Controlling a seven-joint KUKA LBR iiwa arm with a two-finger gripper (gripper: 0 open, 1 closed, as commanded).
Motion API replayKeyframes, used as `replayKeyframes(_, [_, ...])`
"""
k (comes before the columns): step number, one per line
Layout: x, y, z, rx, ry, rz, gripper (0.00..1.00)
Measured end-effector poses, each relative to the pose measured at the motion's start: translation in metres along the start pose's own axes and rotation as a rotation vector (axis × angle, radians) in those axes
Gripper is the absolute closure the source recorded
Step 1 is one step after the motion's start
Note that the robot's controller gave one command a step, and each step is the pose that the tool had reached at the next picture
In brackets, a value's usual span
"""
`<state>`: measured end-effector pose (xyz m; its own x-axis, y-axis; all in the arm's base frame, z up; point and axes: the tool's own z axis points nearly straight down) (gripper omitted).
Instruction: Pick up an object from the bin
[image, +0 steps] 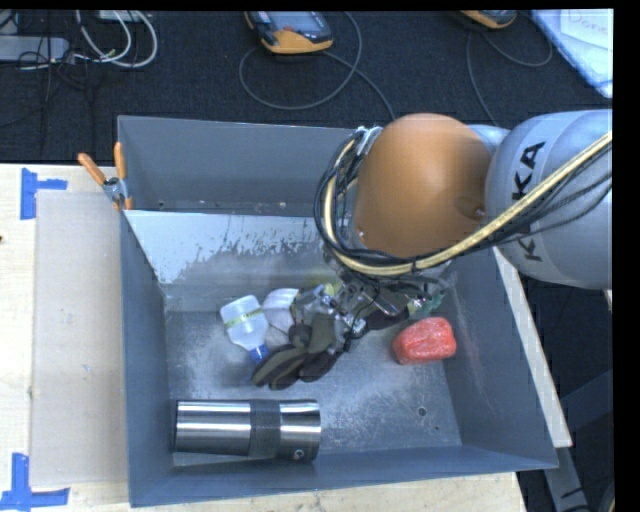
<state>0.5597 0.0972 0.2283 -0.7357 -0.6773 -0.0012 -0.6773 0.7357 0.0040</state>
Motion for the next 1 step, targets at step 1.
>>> replayKeyframes(1, [0.0126, 0.0007, -0.0462, 0.001, -0.002, -0.021, 1.00])
